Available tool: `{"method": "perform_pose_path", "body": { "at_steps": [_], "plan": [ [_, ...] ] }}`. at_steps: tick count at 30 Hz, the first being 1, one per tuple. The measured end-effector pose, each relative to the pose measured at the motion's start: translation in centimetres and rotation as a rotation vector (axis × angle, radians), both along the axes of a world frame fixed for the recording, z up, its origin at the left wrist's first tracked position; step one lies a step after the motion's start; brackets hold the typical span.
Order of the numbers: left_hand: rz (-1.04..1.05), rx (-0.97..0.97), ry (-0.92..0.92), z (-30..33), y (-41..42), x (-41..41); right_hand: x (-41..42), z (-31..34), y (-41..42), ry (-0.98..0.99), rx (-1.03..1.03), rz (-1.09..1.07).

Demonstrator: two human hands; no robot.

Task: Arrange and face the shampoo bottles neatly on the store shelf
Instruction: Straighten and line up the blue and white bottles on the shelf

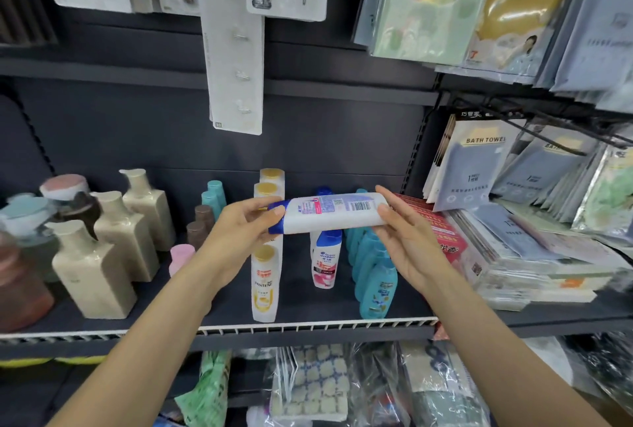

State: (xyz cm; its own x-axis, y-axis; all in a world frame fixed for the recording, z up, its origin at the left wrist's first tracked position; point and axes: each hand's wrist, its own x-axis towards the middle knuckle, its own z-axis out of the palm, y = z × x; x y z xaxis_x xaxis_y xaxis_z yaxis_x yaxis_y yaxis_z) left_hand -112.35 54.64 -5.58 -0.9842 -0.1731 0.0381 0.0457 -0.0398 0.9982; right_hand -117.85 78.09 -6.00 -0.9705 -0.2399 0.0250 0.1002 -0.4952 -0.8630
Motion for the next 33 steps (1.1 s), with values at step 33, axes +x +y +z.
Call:
{"method": "perform_pose_path", "body": {
  "at_steps": [33],
  "plan": [
    [0.110,-0.197,0.205,0.8,-1.5,-1.5,-1.3,0.0,-1.1,0.136,0.310,-0.027]
  ]
}}
